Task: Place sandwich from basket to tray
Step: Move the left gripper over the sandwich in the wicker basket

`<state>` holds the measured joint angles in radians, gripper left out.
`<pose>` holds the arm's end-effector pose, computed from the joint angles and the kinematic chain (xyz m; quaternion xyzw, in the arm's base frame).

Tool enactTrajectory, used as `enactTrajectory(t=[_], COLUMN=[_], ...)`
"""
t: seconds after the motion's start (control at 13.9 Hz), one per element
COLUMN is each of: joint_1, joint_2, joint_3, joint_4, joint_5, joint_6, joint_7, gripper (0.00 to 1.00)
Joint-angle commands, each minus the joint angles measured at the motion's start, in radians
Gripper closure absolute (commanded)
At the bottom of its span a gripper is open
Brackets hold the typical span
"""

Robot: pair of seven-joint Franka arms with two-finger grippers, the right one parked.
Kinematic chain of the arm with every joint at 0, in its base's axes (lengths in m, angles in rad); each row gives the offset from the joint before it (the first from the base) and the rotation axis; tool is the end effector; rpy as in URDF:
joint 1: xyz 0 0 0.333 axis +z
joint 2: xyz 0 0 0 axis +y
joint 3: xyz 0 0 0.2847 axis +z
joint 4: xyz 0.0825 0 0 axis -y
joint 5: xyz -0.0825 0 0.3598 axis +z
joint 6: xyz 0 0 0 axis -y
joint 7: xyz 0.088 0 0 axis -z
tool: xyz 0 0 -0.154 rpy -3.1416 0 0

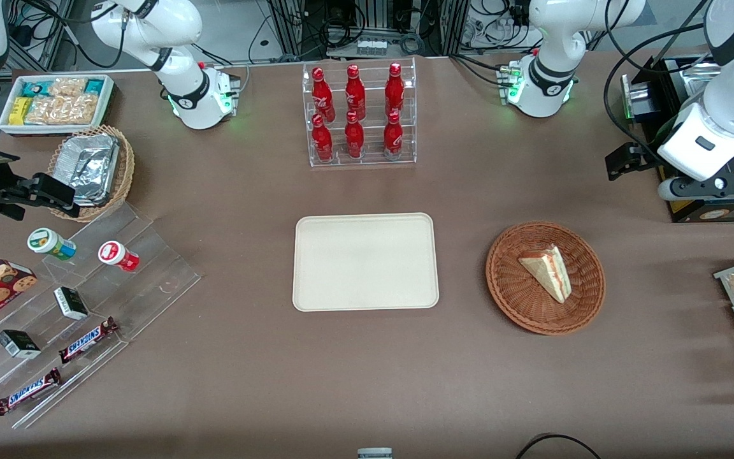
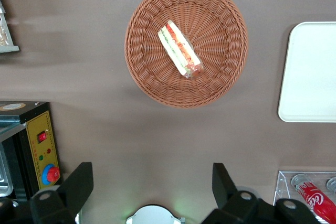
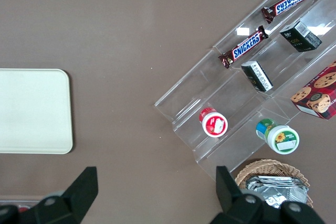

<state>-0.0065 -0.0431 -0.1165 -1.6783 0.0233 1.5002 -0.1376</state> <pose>0.4976 -0.0586 0.5156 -0.9976 -0.0075 0.0652 0.0228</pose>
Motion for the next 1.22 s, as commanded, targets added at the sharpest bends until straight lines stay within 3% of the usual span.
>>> enactTrajectory(t=[0.0, 0.22, 0.58, 0.93, 1.15], joint_1=[-0.006, -0.007, -0.007, -0.007, -0.013], joint_2=[-0.009, 0.008, 0.011, 0.014, 0.069], joint_3=[0.006, 0.006, 0.011, 0.014, 0.014], joint_4=[0.003, -0.018, -0.181, -0.34, -0.36], joint_5=[-0.006, -0.01, 0.006, 0.006, 0.006], joint_6=[-0.012, 0.026, 0.224, 0.443, 0.485], joint_7=[0.0, 0.016, 0.013, -0.079, -0.152], gripper=[0.0, 0.0, 0.0, 0.0, 0.0])
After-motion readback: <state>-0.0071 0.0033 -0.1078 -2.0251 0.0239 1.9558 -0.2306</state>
